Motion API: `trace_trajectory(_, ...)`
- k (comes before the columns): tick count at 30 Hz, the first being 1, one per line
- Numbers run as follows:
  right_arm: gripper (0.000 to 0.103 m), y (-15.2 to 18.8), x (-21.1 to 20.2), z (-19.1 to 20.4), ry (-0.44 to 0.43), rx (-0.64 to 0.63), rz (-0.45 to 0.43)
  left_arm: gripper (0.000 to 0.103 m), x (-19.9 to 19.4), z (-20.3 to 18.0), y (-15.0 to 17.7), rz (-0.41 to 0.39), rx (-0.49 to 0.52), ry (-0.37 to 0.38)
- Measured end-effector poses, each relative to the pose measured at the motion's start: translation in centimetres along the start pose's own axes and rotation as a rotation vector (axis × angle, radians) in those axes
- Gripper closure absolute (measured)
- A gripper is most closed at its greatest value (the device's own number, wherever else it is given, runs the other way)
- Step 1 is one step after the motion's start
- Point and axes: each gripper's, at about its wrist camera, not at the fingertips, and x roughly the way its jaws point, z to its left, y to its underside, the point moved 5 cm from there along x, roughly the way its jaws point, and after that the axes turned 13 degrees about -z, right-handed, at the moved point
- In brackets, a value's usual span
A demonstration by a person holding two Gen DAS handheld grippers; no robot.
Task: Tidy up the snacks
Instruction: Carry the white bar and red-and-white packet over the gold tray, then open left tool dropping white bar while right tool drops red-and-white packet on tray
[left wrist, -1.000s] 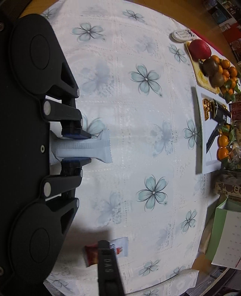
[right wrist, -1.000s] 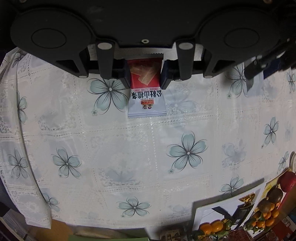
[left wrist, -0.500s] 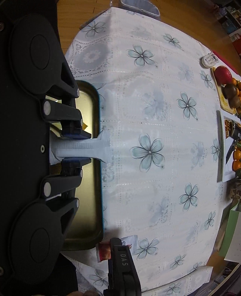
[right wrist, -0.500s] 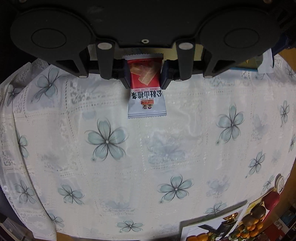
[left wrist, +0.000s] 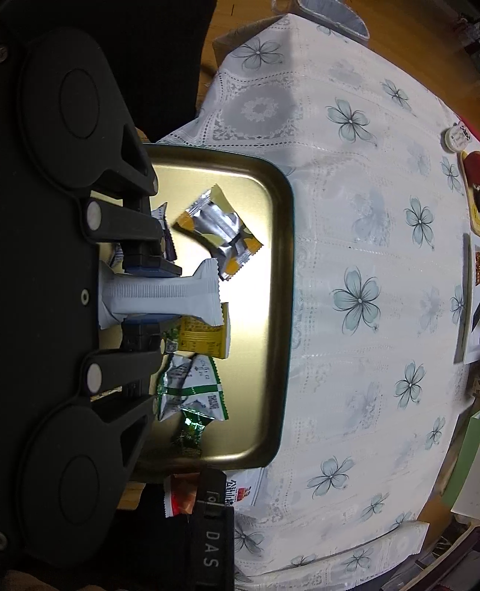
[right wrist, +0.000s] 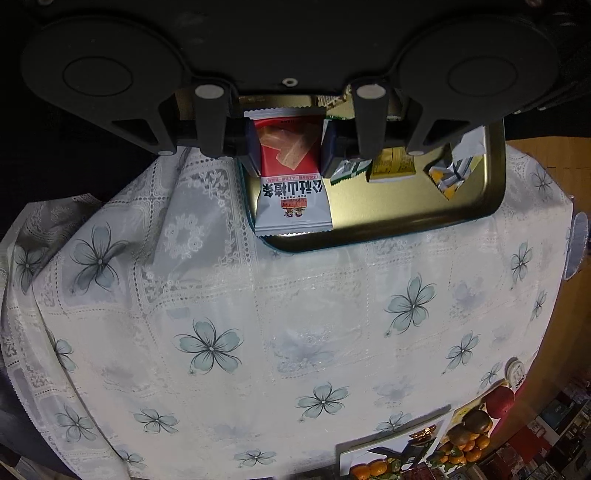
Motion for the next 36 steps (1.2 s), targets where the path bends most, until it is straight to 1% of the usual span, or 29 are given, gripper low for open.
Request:
trace_trajectory(4, 0.068, 1.7, -1.7, 0.3, 0.006, -0.027, -0.018, 0.077, -0.5, 0.3, 1.5, 0.007, -0.026, -0.003)
trace_trajectory(9, 0.068, 4.1, -2.9, 0.9, -0.009, -0.056, -0.01, 0.077, -0.7, 0.2, 3.1, 0.021, -0.045, -0.003)
trace_trajectory(15, 0.068, 5.4, -3.0, 0.8, 0.013, -0.07, 0.007, 0.077, -0.6, -0.1, 4.3, 0.038, -0.052, 0.001)
trace_trajectory(22, 0.068, 3.6, -2.0, 0.5, 0.033, -0.059, 0.004, 0.076, -0.2, -0.8, 4.0, 0.041, -0.033, 0.009)
trace_trajectory(29, 0.068, 0.7, -0.5, 1.3, 0.061, -0.075, -0.005, 0.076, 0.5, -1.6, 2.4, 0.034, -0.01, 0.014)
trace_trajectory(34, 0.068, -0.8, 0.8, 1.7, 0.066, -0.077, -0.003, 0.076, 1.1, -2.1, 1.7, 0.039, -0.001, 0.023)
trace_trajectory(35, 0.068, -1.0, 0.9, 1.7, 0.061, -0.076, -0.005, 0.075, 1.1, -2.2, 1.6, 0.032, 0.004, 0.028)
trace_trajectory(36, 0.068, -1.1, 1.0, 1.9, 0.055, -0.076, -0.009, 0.067, 1.0, -2.4, 1.5, 0.025, 0.011, 0.03)
